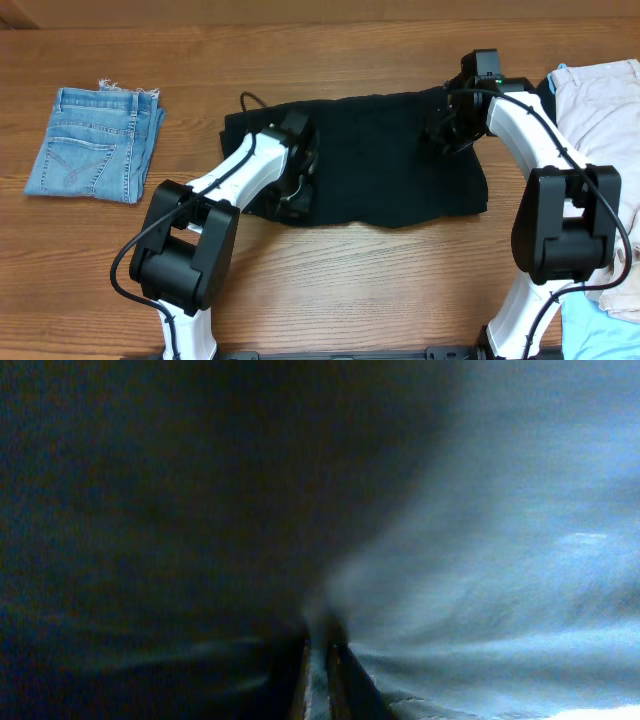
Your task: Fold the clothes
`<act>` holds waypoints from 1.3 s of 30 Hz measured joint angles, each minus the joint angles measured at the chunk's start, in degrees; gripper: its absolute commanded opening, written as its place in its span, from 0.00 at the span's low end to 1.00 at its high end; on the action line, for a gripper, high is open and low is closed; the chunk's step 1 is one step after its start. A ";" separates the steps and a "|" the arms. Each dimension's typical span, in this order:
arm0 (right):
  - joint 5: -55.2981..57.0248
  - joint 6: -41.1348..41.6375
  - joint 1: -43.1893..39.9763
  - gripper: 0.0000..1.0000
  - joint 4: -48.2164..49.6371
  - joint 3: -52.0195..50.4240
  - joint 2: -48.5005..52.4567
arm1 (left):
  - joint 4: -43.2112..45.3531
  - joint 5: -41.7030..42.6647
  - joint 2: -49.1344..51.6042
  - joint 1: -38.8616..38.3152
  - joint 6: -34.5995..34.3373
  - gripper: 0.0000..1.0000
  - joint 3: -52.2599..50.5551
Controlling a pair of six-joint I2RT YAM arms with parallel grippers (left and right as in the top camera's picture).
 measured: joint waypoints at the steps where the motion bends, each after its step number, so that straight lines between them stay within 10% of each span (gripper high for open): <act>1: 0.02 0.00 0.00 0.10 0.74 0.00 1.77 | 1.33 -1.01 -0.57 1.03 -2.62 0.06 -1.84; 12: 8.63 -1.92 -0.13 0.04 22.25 -5.35 5.07 | -5.77 -2.14 -1.20 9.38 -6.64 0.06 -4.02; 19: 2.14 -4.70 -5.75 0.09 8.17 -0.76 5.18 | -6.29 -2.58 -1.20 10.16 -6.23 0.10 -4.13; 26: -13.64 -11.89 -6.88 0.44 -6.64 3.98 0.92 | -6.38 -2.97 -1.20 10.19 -6.19 0.12 -4.20; 31: -13.60 -10.19 -0.87 0.22 -5.95 1.09 1.01 | -6.36 -2.97 -1.20 10.19 -6.19 0.12 -4.20; 39: -6.36 6.27 4.52 0.18 12.70 -9.22 2.23 | -6.34 -2.97 -1.20 10.19 -6.19 0.12 -4.20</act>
